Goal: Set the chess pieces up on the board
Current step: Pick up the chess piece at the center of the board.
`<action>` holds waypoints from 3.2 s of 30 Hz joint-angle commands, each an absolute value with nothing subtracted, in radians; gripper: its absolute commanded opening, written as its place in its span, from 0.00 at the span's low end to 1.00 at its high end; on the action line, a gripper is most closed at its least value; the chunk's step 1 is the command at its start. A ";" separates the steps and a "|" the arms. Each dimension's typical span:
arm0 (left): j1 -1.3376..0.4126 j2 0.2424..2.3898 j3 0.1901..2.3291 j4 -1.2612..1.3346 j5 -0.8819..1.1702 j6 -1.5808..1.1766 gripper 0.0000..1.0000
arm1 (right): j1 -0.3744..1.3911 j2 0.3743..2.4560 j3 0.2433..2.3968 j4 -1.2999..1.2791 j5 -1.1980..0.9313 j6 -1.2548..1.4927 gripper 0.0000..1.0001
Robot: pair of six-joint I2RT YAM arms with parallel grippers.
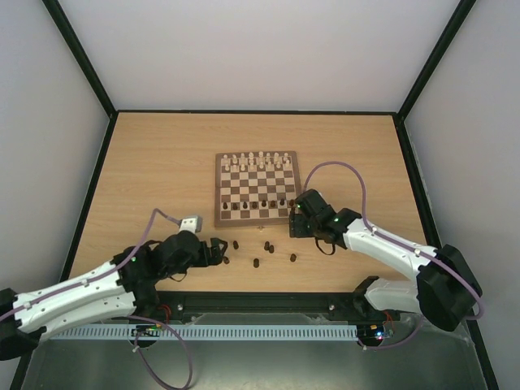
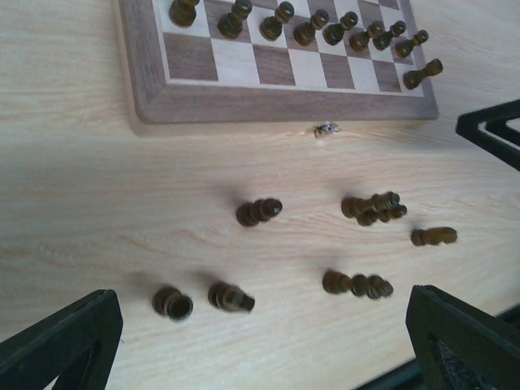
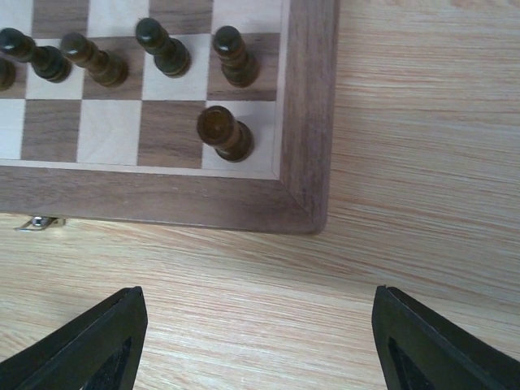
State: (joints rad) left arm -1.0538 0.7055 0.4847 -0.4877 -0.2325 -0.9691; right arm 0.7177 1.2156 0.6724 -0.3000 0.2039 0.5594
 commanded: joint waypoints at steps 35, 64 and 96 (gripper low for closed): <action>-1.230 0.954 0.360 -0.417 -0.443 -1.165 0.66 | 0.755 1.086 0.647 -0.270 0.186 0.552 0.99; -1.230 1.107 0.424 -0.382 -0.485 -1.106 0.22 | 0.765 1.124 0.648 -0.249 0.175 0.549 0.99; -0.956 1.339 0.752 -0.341 -0.457 -0.756 0.13 | 0.778 1.109 0.630 -0.233 0.189 0.558 0.99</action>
State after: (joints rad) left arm -0.9909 1.2964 0.7067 -0.3809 -0.4854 -0.8516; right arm 0.7685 1.1187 0.6456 -0.2321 0.1768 0.5579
